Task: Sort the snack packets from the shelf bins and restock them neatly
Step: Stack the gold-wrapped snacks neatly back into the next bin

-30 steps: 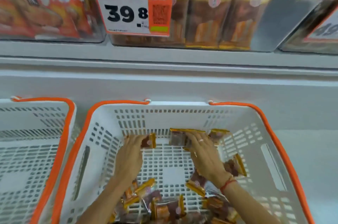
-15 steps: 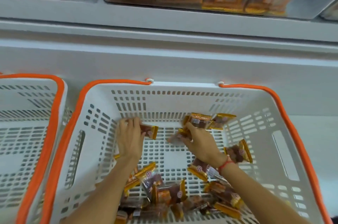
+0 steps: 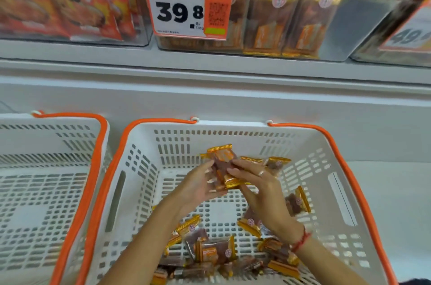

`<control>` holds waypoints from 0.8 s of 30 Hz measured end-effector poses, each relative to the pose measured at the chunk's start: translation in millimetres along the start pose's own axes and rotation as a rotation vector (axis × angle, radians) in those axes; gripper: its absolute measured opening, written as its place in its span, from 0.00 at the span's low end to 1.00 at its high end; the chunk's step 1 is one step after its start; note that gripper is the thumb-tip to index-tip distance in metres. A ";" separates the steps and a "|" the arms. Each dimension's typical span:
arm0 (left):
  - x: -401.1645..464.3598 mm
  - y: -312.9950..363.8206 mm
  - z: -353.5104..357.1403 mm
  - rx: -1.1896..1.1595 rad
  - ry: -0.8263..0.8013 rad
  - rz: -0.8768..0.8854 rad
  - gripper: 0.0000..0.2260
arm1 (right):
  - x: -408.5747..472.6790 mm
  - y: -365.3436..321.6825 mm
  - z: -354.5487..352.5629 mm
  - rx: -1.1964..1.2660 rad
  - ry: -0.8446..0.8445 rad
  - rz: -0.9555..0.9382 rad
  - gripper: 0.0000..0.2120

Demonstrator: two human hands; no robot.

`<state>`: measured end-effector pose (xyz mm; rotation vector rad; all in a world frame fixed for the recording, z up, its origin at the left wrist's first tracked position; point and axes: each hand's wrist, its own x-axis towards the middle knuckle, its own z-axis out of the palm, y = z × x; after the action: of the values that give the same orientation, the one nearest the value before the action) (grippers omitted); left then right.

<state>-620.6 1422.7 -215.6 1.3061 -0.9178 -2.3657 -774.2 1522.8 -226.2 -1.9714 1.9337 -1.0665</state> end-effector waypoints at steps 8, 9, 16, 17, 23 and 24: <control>-6.0 -11.0 18.7 -0.085 0.074 0.259 0.10 | 14.7 -28.1 -7.3 0.527 0.038 0.715 0.20; -7.5 -8.1 21.8 -0.075 0.080 0.262 0.10 | 19.4 -27.0 -7.3 0.616 0.033 0.783 0.18; -1.3 27.9 -1.5 0.424 0.129 0.230 0.22 | 34.3 23.5 -50.1 0.476 -0.305 0.457 0.13; 1.8 28.3 -2.1 0.564 0.009 0.152 0.25 | 36.9 27.8 -49.9 0.381 -0.472 0.389 0.14; 14.0 -0.2 -0.9 0.561 -0.132 -0.013 0.26 | 49.2 33.5 -1.2 0.424 -0.082 0.577 0.09; 19.4 -7.3 -9.5 0.493 -0.083 0.007 0.23 | 44.7 46.3 7.6 0.282 0.048 0.592 0.07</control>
<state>-623.0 1414.3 -236.7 1.3632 -1.6020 -2.2835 -811.3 1472.4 -242.9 -1.1277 2.0549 -1.1312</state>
